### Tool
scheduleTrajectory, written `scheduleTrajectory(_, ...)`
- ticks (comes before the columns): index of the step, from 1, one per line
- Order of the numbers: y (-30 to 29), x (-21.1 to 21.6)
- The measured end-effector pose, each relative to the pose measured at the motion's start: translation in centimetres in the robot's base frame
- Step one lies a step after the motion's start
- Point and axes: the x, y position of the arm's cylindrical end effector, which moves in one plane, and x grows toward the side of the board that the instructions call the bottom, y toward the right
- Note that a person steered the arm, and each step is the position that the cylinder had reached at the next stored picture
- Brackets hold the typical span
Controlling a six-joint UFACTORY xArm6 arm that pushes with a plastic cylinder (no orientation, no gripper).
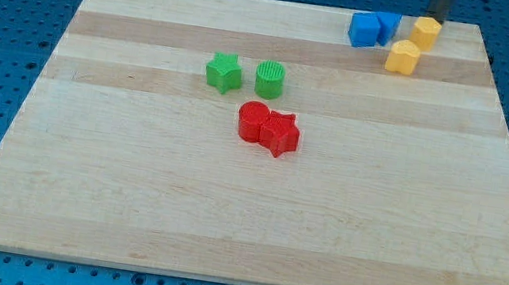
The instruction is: Separate the blue triangle from the blue cube
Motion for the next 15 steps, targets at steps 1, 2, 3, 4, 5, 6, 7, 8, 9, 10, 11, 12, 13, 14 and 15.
scheduleTrajectory(1,0.0,1.1)
scheduleTrajectory(2,-0.7,2.5)
scheduleTrajectory(3,-2.3,4.0)
scheduleTrajectory(4,-3.3,5.5)
scheduleTrajectory(5,-3.3,5.5)
scheduleTrajectory(6,-2.7,4.0)
scheduleTrajectory(7,-2.7,3.3)
scheduleTrajectory(8,-3.6,3.3)
scheduleTrajectory(9,-7.7,3.3)
scheduleTrajectory(10,-12.2,4.2)
scheduleTrajectory(11,-15.5,5.6)
scheduleTrajectory(12,-16.1,5.7)
scheduleTrajectory(13,-14.3,5.7)
scheduleTrajectory(14,-8.6,5.7)
scheduleTrajectory(15,-5.3,2.8)
